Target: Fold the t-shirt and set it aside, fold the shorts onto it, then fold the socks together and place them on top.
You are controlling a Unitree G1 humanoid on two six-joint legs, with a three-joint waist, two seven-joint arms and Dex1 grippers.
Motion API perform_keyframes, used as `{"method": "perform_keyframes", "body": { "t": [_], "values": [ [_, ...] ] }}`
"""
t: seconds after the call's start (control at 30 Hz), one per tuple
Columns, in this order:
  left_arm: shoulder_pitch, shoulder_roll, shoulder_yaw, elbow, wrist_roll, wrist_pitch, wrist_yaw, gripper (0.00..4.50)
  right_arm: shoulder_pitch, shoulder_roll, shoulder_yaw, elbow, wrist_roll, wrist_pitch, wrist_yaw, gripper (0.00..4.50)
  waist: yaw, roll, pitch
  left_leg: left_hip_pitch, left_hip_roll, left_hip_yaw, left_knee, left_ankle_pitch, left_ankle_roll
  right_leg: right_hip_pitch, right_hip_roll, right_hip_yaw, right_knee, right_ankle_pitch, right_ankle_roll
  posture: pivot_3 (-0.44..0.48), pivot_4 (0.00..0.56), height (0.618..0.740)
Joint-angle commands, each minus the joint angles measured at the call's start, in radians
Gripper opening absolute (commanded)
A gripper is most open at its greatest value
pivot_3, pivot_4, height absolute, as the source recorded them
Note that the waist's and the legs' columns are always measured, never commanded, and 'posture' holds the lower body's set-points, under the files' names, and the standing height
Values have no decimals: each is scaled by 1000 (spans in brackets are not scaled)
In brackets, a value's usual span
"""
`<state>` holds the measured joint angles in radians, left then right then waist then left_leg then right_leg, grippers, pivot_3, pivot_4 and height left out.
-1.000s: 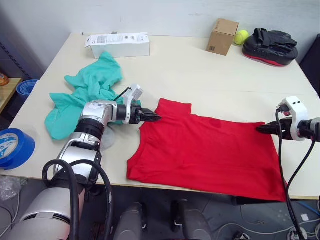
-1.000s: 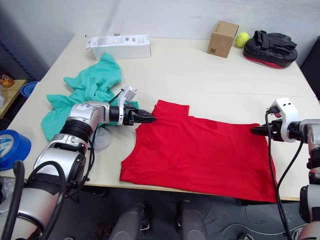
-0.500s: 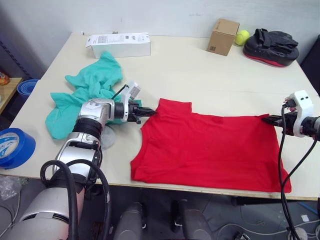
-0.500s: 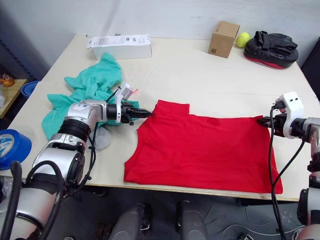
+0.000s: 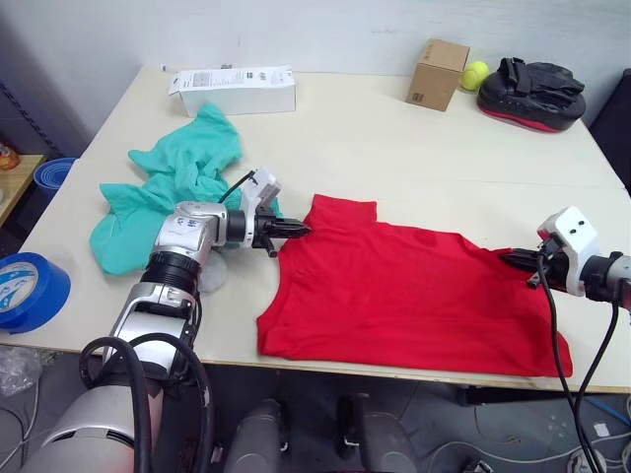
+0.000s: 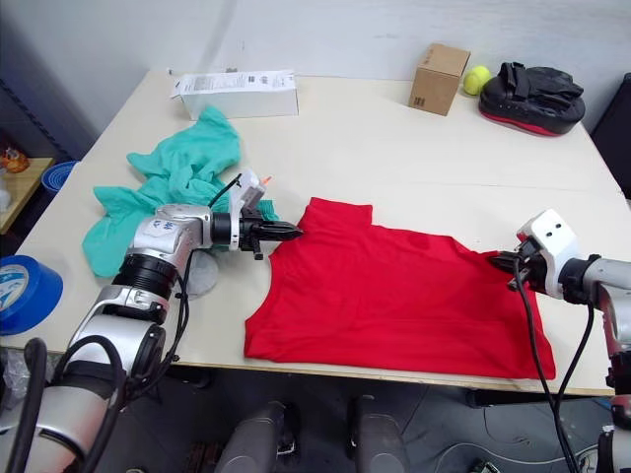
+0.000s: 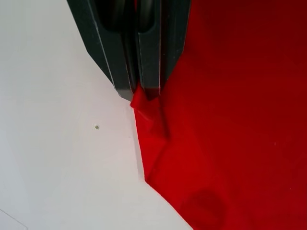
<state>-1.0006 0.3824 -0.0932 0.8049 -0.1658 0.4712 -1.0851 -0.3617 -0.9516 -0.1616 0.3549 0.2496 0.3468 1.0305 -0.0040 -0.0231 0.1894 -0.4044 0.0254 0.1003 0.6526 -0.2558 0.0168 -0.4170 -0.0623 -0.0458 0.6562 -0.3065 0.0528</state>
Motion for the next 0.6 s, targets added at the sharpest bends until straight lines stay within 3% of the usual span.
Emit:
{"method": "perform_keyframes", "body": {
  "t": [0.03, 0.33, 0.57, 0.6],
  "values": [
    [-48, 5, 15, 26, 15, -47, 22, 1469, -19, -17, -32, -18, 18, 12, 5, 0, 0, 0, 0, 0, 0, 0, 0, 0, 0, 0, 0, 0, 0, 0, 0, 0, 150, 740],
    [-158, -44, 26, 260, 67, -144, 101, 4342, -10, -16, -37, -27, 25, 28, 11, 0, 2, 0, 0, 0, 0, 0, 0, 0, 1, 0, 0, -1, -1, 0, 0, 0, 150, 740],
    [-204, -109, 47, 371, 76, -181, 120, 4454, 7, -7, -41, -54, 36, 44, 0, 0, 2, 0, 0, 0, 0, 0, 0, 0, 1, 0, 0, -1, -1, 0, 0, 0, 150, 740],
    [-212, -117, 57, 383, 70, -178, 118, 4271, 9, -6, -44, -57, 38, 46, -4, 0, 1, -1, 0, 0, 0, 0, 0, 0, 1, 0, 0, -1, -1, 0, 0, 0, 150, 740]
  ]
}}
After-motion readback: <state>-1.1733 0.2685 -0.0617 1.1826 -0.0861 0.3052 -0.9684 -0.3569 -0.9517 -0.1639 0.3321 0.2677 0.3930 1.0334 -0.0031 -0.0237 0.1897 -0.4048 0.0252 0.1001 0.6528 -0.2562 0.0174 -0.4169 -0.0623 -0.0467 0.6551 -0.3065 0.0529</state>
